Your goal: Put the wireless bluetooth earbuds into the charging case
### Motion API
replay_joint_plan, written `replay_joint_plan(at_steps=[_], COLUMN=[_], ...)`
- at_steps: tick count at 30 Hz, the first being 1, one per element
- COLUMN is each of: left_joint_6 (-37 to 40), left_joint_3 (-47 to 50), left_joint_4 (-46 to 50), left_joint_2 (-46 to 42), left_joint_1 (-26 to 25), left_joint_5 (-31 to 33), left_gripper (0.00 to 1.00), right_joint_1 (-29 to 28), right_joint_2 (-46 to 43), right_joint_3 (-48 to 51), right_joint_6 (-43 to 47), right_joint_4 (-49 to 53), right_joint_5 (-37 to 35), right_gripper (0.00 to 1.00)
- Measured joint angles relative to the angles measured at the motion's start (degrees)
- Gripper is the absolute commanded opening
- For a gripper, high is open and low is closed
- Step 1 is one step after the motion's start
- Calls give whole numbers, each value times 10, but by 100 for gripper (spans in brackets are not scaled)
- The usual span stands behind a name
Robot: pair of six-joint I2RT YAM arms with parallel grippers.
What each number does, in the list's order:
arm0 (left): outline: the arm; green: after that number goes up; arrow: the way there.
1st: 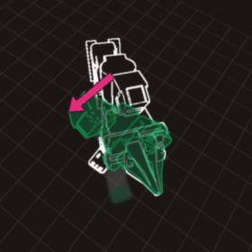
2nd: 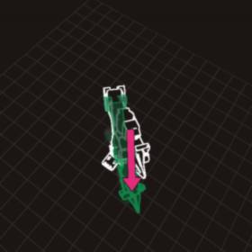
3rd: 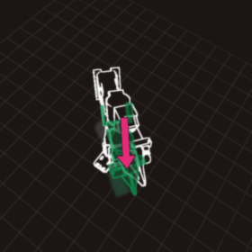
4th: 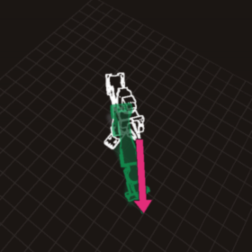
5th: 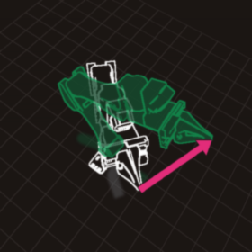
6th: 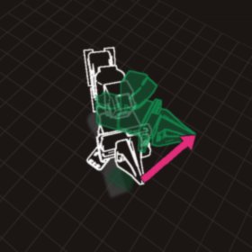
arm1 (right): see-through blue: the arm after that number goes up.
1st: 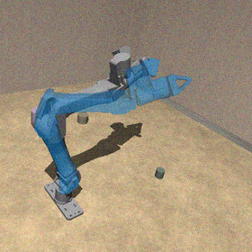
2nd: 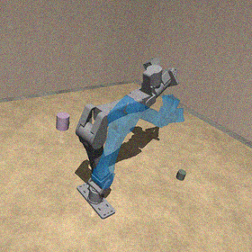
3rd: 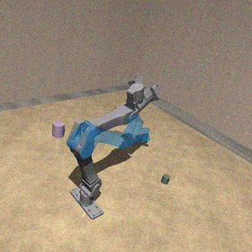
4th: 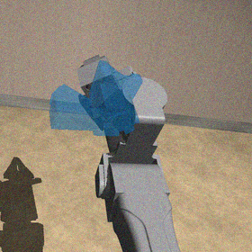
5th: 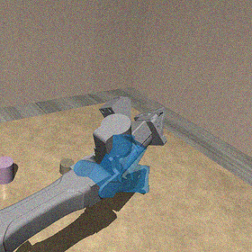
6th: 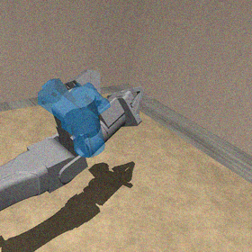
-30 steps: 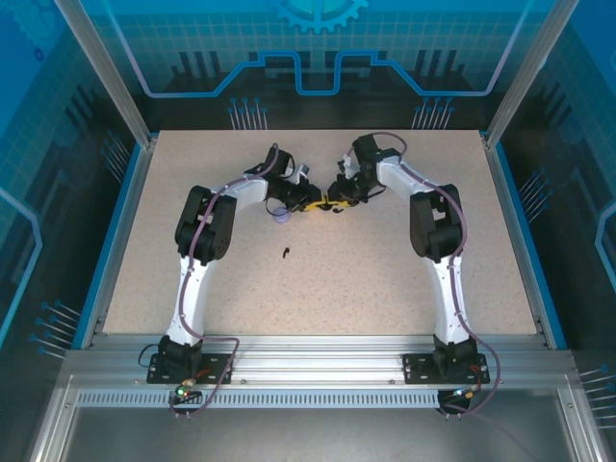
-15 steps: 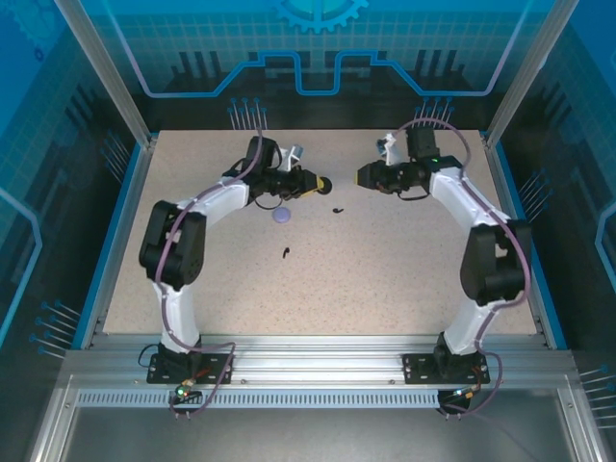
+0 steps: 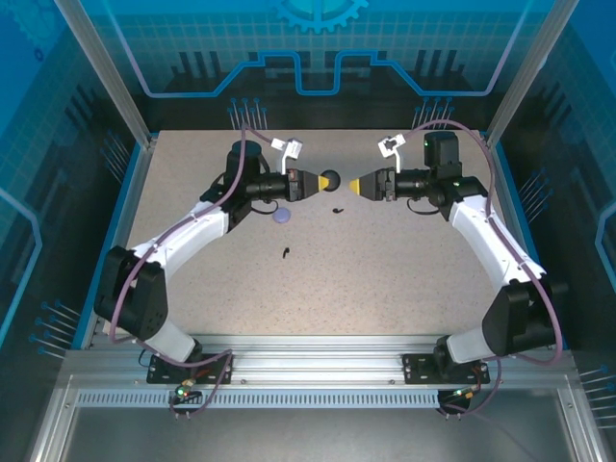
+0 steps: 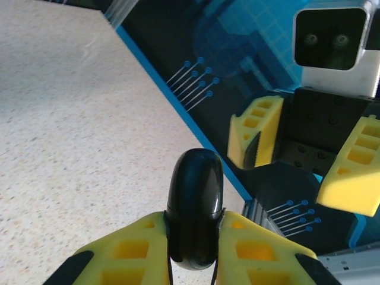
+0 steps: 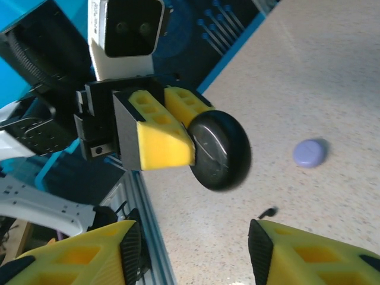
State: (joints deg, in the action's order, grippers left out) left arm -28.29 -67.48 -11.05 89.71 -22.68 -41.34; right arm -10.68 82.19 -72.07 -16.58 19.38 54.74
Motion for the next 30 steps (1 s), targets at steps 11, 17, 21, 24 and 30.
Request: replay_joint_plan(at_steps=[11,17,21,24,30], left_joint_6=[21,31,34,37,45], left_joint_3=[13,18,18,18,18], left_joint_4=[-14,-13,-13,-12,-13], left_joint_2=[-63,-70,-70,-70,-72], left_joint_1=[-26,-33,-35,-37,-45], left_joint_5=[-7,-11,-12,-12,-16], left_gripper=[13,13,13,13,13], right_joint_1=[-30,-41,-43,-43,-43], right_joint_2=[-6,-6,-6,-8,-13], right_joint_3=[0,0,-2,-8,-10], right_joint_6=[33,39,40,41,41], right_joint_4=[14,16,16,15,15], right_joint_5=[26,41,45,47,47], right_gripper=[52,47,45,43,37])
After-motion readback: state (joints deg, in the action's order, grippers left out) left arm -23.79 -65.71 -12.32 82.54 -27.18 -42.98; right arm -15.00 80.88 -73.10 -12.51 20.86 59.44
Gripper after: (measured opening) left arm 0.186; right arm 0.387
